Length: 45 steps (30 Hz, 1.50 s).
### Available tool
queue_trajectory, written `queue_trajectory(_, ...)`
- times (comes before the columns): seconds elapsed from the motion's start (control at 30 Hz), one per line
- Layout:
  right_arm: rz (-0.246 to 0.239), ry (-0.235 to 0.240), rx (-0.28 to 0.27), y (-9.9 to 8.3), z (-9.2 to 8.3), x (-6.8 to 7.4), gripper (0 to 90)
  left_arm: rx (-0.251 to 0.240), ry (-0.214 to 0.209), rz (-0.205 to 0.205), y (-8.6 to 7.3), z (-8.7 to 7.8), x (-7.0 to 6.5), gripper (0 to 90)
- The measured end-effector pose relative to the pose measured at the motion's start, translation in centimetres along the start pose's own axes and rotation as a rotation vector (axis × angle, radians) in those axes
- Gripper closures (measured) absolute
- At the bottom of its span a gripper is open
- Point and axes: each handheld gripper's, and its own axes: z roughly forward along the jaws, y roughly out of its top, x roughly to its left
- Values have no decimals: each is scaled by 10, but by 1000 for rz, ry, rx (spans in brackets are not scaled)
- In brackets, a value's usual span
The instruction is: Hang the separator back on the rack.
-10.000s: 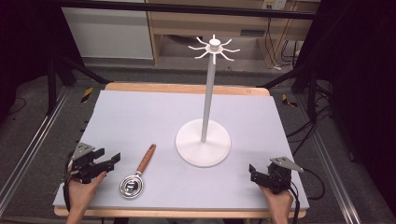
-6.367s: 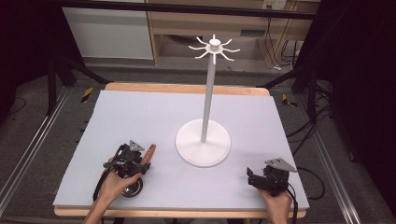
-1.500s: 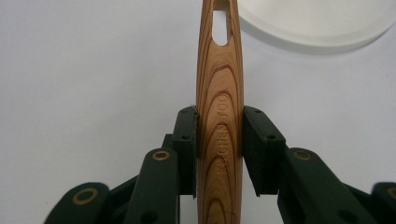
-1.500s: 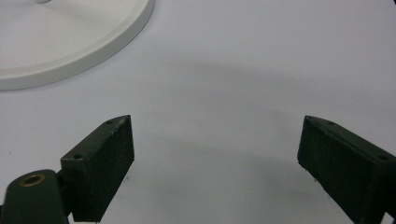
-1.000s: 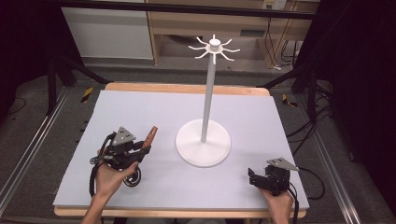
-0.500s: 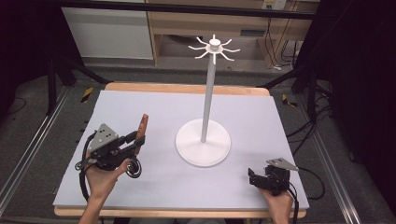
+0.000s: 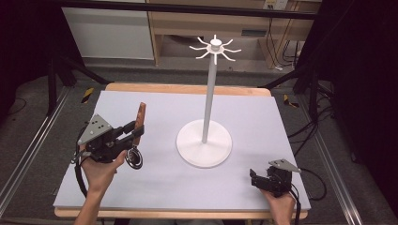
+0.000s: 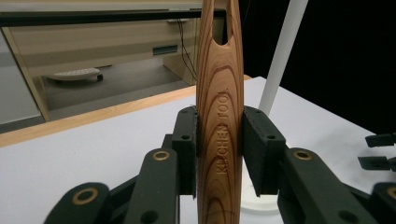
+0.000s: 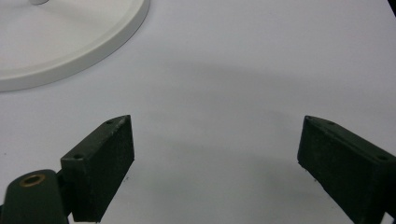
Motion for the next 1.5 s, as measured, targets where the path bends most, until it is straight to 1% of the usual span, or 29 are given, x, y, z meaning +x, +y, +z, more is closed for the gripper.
queue_trajectory(0.07,-7,-1,-3,0,0,-1,113,-11,-16,-13,4,2,-1,675)
queue_trajectory(0.1,0,0,-3,0,0,-1,113,-20,-22,-13,7,4,-2,675)
queue_trajectory(0.13,0,0,-3,0,0,-1,113,-20,-22,-13,7,4,-2,675)
queue_trajectory(0.17,-5,0,-3,0,0,-1,113,-24,-28,-8,11,6,-4,675)
queue_trajectory(0.3,-2,0,-4,0,-1,-1,113,-35,-29,-6,17,8,-6,675)
queue_trajectory(0.33,7,1,-2,0,-1,-1,113,-39,-29,-5,19,8,-7,675)
queue_trajectory(0.4,-2,1,-3,0,0,-2,113,-46,-32,5,24,9,-8,675)
queue_trajectory(0.63,-2,1,-2,0,0,-2,113,-56,-38,12,34,12,-11,675)
queue_trajectory(0.83,-11,-2,-2,0,0,-1,113,-75,-47,26,46,14,-17,675)
queue_trajectory(1.07,-9,-5,1,-1,0,-1,113,-91,-59,55,60,13,-26,675)
queue_trajectory(1.23,-9,-7,2,-1,0,0,113,-98,-62,73,71,12,-29,675)
queue_trajectory(1.33,-9,-6,4,-1,0,0,113,-101,-63,76,75,12,-31,675)
queue_trajectory(1.5,-17,-4,5,-1,1,0,113,-104,-77,76,80,14,-35,675)
